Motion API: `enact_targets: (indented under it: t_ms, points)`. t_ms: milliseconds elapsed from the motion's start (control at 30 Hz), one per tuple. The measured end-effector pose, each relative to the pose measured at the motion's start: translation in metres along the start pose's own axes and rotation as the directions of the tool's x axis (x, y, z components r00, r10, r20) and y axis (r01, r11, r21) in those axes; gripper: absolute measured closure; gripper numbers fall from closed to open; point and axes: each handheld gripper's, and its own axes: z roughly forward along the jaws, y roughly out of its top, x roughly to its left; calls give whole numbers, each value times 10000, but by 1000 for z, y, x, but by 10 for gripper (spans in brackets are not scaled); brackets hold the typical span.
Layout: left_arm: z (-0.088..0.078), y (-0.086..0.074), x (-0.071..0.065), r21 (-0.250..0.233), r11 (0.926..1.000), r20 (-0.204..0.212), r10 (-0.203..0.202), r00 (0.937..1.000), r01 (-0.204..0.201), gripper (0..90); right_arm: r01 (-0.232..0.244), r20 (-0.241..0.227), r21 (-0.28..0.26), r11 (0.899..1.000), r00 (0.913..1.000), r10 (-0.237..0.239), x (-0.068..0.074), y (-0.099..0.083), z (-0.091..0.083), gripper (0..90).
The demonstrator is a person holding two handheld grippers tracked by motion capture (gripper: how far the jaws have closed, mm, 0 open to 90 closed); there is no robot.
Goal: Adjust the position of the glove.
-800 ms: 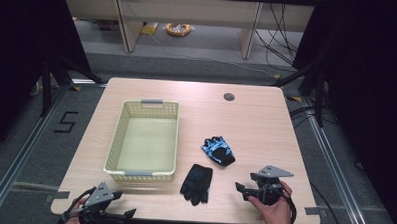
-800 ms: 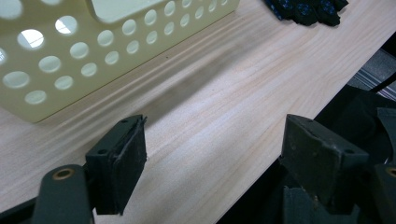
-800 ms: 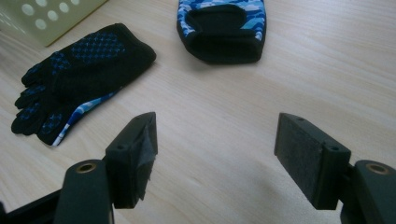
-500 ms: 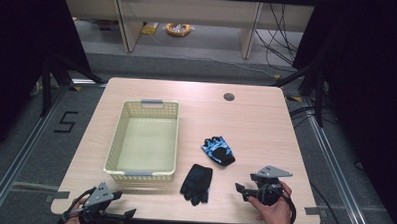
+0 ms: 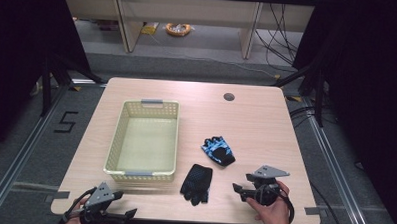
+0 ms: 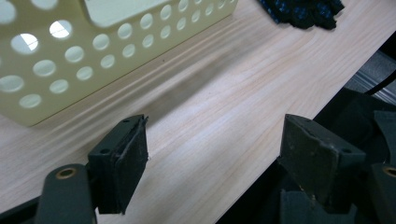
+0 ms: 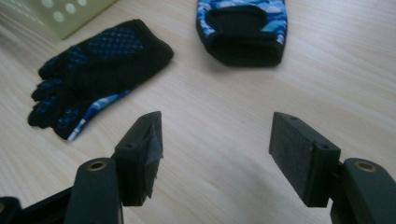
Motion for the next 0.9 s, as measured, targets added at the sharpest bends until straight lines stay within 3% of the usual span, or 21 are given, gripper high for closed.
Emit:
enact_targets:
  t_ms: [67, 133, 200, 267, 300, 333, 367, 400, 433, 467, 533, 567, 633, 667, 700, 733, 767, 833, 867, 900]
  points:
    - [4, 2, -7, -515, 9986, 238, -68, 9997, 80, 251, 246, -155, 55, 9997, 9996, -246, 4, 4, 0, 408]
    - [8, 7, -16, -617, 9980, 544, 182, 9984, -148, 287, 781, -361, -29, 9969, 9963, -782, 11, 12, 2, 452]
    - [11, 8, -21, -635, 9980, 720, 73, 9974, -27, 302, 948, -405, -19, 9955, 9947, -948, 15, 15, 3, 467]
    - [17, 13, -29, -738, 9966, 998, 449, 9940, -377, 328, 1324, -572, 129, 9911, 9897, -1315, 20, 22, 7, 490]
    - [22, 15, -35, -871, 9956, 1062, 439, 9934, -347, 330, 1498, -647, 131, 9886, 9868, -1487, 23, 25, 10, 511]
    - [25, 19, -39, -593, 9971, 1173, 549, 9916, -482, 344, 1984, -851, 212, 9799, 9769, -1959, 27, 32, 16, 543]
    - [29, 22, -44, -526, 9966, 1306, 691, 9890, -627, 344, 1984, -851, 212, 9799, 9769, -1959, 27, 32, 16, 543]
    - [34, 26, -48, -515, 9942, 1320, 1001, 9862, -941, 348, 2010, -883, 250, 9793, 9762, -1981, 31, 35, 19, 551]
    - [40, 28, -54, -668, 9926, 1333, 1095, 9850, -1013, 353, 2269, -955, 244, 9736, 9700, -2237, 33, 39, 22, 566]
    - [49, 36, -61, -674, 9869, 1356, 1547, 9786, -1467, 359, 2479, -1032, 296, 9683, 9643, -2437, 37, 47, 28, 581]
    - [54, 39, -64, -647, 9882, 1386, 1467, 9794, -1388, 365, 2536, -1043, 274, 9669, 9627, -2495, 38, 52, 33, 589]
    - [58, 43, -65, -565, 9856, 1354, 1660, 9768, -1597, 373, 2479, -1065, 205, 9686, 9638, -2444, 40, 55, 38, 600]
    - [67, 49, -67, -574, 9841, 1185, 1739, 9776, -1681, 383, 2753, -1008, 307, 9609, 9573, -2711, 43, 64, 48, 618]
    - [70, 52, -67, -499, 9811, 1260, 1920, 9733, -1870, 397, 2753, -1077, 354, 9607, 9568, -2702, 44, 68, 54, 625]
    - [75, 54, -69, -562, 9844, 1166, 1721, 9782, -1665, 412, 2742, -1134, 408, 9608, 9567, -2682, 45, 71, 59, 631]
    - [76, 56, -68, -409, 9767, 1252, 2144, 9687, -2109, 446, 2812, -1173, 495, 9584, 9546, -2740, 46, 75, 64, 635]
    - [80, 58, -68, -443, 9765, 1131, 2144, 9702, -2107, 471, 2896, -1207, 571, 9555, 9520, -2813, 46, 78, 70, 638]
    - [83, 61, -67, -317, 9745, 976, 2240, 9697, -2220, 491, 2734, -1320, 786, 9587, 9560, -2619, 45, 83, 78, 648]
    - [87, 62, -71, -424, 9788, 1162, 2042, 9720, -2006, 494, 2740, -1277, 858, 9579, 9565, -2622, 45, 86, 87, 651]
    - [88, 63, -73, -439, 9772, 1141, 2114, 9707, -2077, 497, 2661, -1364, 978, 9590, 9581, -2519, 46, 87, 90, 653]
